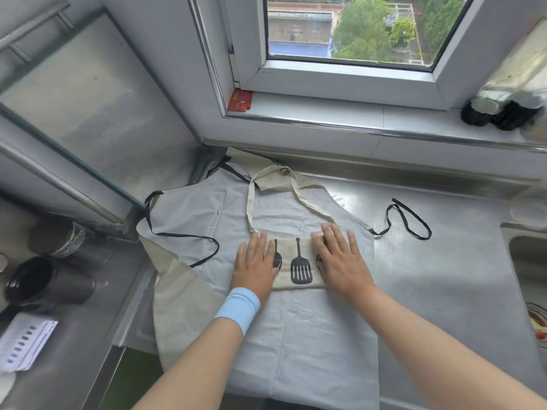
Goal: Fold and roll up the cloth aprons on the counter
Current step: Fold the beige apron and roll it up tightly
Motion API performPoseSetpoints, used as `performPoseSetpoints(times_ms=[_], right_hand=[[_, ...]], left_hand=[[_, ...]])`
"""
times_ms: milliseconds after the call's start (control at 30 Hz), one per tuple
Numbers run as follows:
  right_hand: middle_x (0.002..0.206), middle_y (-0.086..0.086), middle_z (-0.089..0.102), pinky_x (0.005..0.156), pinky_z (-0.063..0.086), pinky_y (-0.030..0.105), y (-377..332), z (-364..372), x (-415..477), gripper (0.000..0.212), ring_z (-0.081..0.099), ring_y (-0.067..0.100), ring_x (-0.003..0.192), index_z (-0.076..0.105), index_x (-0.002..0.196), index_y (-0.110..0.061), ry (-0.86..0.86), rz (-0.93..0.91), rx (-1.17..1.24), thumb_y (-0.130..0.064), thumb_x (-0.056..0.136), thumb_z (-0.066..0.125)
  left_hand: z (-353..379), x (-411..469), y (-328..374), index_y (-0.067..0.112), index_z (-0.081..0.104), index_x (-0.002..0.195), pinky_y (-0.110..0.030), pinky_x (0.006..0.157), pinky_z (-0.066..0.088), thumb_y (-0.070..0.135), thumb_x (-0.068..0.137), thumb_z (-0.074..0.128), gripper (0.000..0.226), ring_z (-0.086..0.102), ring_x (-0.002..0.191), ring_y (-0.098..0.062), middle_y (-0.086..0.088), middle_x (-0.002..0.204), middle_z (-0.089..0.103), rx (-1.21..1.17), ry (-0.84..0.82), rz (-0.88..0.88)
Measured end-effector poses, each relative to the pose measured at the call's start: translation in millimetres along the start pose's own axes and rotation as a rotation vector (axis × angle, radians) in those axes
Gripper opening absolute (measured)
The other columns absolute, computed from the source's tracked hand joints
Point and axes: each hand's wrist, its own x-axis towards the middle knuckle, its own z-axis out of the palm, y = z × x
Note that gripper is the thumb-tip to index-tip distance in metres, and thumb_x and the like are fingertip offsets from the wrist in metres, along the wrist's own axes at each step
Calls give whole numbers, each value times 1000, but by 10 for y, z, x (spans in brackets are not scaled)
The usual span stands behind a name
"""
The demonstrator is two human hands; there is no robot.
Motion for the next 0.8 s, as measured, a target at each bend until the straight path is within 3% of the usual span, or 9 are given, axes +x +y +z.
performPoseSetpoints(times_ms=[67,133,167,267,333,400,567,700,800], right_hand=[[132,15,53,99,34,45,-73,-50,-38,45,47,36,119,57,122,-17,137,-108,20,-11,77,63],[111,8,56,81,36,38,-120,-61,-105,33,51,29,98,57,106,-20,155,-196,35,-12,75,66],[105,5,55,77,36,38,-137,-70,-157,24,52,28,93,56,105,-21,117,-212,48,-21,81,61],[99,1,55,80,44,44,-104,-89,-250,33,53,26,90,52,107,-26,33,-213,69,-47,82,52],[99,0,55,80,46,43,-59,-93,-249,30,54,24,91,57,100,-24,27,-233,29,-48,82,51],[94,-1,58,74,49,39,-38,-99,-238,25,58,23,86,62,91,-22,31,-263,-8,-39,88,44],[79,-1,61,45,41,31,-66,-168,-185,33,62,23,68,63,78,-18,104,-196,-29,-27,92,34],[105,1,62,66,44,36,-80,-253,-33,25,59,25,99,63,106,-18,-33,-91,58,-32,102,43],[108,-2,62,71,47,36,-57,-251,46,25,58,25,102,61,110,-20,-50,-46,97,-34,102,42]], left_hand=[[-92,-39,92,31,58,112,-41,82,49,20,78,47,37,58,106,-25,-1,115,60,-60,143,162],[-120,-77,147,29,63,86,-33,61,44,13,72,39,33,58,77,-24,1,85,58,-65,231,304],[-138,-100,152,29,63,81,-33,60,42,12,71,39,31,57,73,-24,2,81,56,-71,194,309],[-129,-151,126,27,61,92,-38,77,42,31,79,49,18,53,90,-25,2,96,56,-129,73,215],[-122,-173,57,22,59,98,-38,87,42,53,76,47,40,48,97,-23,1,105,53,-154,-4,217],[-138,-181,-21,19,58,100,-36,91,42,62,71,49,53,46,100,-23,0,110,51,-227,-46,212],[-164,-161,-174,19,65,100,-39,91,46,47,83,54,35,48,99,-24,-1,105,54,-328,-37,178],[-164,-99,-173,17,72,99,-31,91,41,41,94,52,31,50,97,-25,-5,98,58,-392,16,88],[-224,4,-166,19,66,104,-31,90,38,38,96,51,25,51,101,-27,-6,103,62,-363,-47,10]])
